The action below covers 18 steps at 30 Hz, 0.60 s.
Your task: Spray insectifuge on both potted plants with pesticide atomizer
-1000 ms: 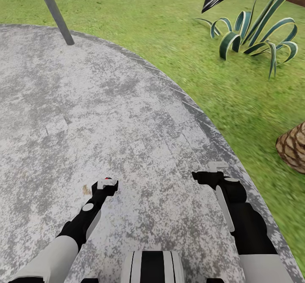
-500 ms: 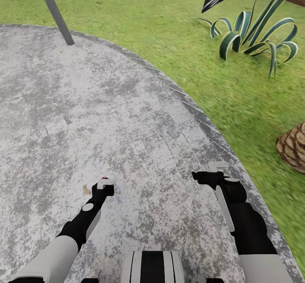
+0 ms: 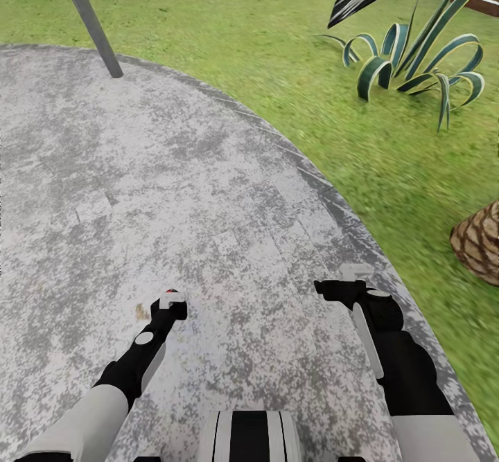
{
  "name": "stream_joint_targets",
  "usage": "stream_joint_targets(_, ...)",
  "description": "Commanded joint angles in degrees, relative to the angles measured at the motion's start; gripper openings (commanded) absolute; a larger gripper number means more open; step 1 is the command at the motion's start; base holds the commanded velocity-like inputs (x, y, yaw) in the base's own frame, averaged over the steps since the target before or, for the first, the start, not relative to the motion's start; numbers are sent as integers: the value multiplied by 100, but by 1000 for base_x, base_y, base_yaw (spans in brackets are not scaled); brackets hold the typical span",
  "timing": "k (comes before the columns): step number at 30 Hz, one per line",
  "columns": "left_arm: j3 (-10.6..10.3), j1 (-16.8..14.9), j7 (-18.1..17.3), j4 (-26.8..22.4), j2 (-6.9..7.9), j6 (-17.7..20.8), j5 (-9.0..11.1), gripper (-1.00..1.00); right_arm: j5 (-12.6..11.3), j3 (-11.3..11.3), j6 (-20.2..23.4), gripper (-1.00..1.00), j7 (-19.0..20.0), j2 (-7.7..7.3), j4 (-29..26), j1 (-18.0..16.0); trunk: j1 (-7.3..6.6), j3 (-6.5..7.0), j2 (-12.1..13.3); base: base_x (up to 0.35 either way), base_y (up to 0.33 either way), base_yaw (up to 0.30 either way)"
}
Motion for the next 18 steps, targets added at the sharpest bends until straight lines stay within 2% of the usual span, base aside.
stream_joint_targets(1, -3, -2, 3, 4, 1, -18, -5, -100, 1, -2, 27, 100, -1, 1, -5, -2, -3, 20, 0, 0, 0, 0)
stream_joint_targets(4, -3, -2, 3, 4, -5, -18, -5, -100, 1, -2, 27, 100, 2, 0, -3, -2, -11, 86, 4, 0, 0, 0)
stream_joint_targets(12, -3, -2, 3, 11, -8, -18, -5, -100, 1, -2, 27, 100, -1, 0, -3, -2, -11, 86, 4, 0, 0, 0)
stream_joint_targets(18, 6, -2, 5, 25, -15, -12, -5, -100, 1, -2, 27, 100, 0, 0, -8, -2, -27, 219, 12, 0, 0, 0)
